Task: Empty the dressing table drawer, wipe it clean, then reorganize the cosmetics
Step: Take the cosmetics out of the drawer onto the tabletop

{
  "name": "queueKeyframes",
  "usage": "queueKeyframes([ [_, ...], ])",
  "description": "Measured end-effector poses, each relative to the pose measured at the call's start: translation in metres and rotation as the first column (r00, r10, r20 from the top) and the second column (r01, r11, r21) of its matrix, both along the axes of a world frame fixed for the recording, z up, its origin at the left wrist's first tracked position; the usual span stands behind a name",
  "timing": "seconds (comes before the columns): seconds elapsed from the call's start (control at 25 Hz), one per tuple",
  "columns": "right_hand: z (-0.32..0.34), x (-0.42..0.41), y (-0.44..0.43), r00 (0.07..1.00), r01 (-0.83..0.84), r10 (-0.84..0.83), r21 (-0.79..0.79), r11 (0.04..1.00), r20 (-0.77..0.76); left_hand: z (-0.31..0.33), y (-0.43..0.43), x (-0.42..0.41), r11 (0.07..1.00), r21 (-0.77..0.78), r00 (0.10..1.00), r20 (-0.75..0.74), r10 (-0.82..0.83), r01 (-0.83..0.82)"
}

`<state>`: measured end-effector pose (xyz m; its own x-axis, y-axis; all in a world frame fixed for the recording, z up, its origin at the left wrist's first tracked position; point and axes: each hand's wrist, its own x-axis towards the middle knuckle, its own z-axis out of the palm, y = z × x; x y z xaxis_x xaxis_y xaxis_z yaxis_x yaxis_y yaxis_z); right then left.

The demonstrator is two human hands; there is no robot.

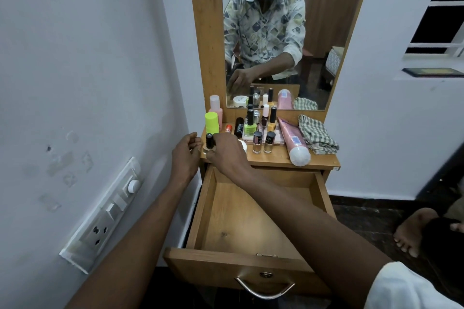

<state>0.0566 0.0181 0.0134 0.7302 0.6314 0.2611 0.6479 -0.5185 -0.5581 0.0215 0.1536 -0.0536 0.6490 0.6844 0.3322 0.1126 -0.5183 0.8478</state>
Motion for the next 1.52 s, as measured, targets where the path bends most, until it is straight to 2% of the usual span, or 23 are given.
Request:
queueKeyframes([
  [0.52, -0.003, 0.008, 0.018, 0.993, 0.116, -0.118, -0.063, 0.991, -0.021, -0.001, 0.000, 0.002, 0.999, 0.046, 0.999, -0.038, 0.010, -0.008],
  [1.52, 0.003, 0.003, 0.009, 0.994, 0.107, -0.108, -0.067, 0.992, -0.005, 0.003, -0.004, 0.004, 0.996, 0.079, 0.997, -0.073, 0.036, -0.030],
])
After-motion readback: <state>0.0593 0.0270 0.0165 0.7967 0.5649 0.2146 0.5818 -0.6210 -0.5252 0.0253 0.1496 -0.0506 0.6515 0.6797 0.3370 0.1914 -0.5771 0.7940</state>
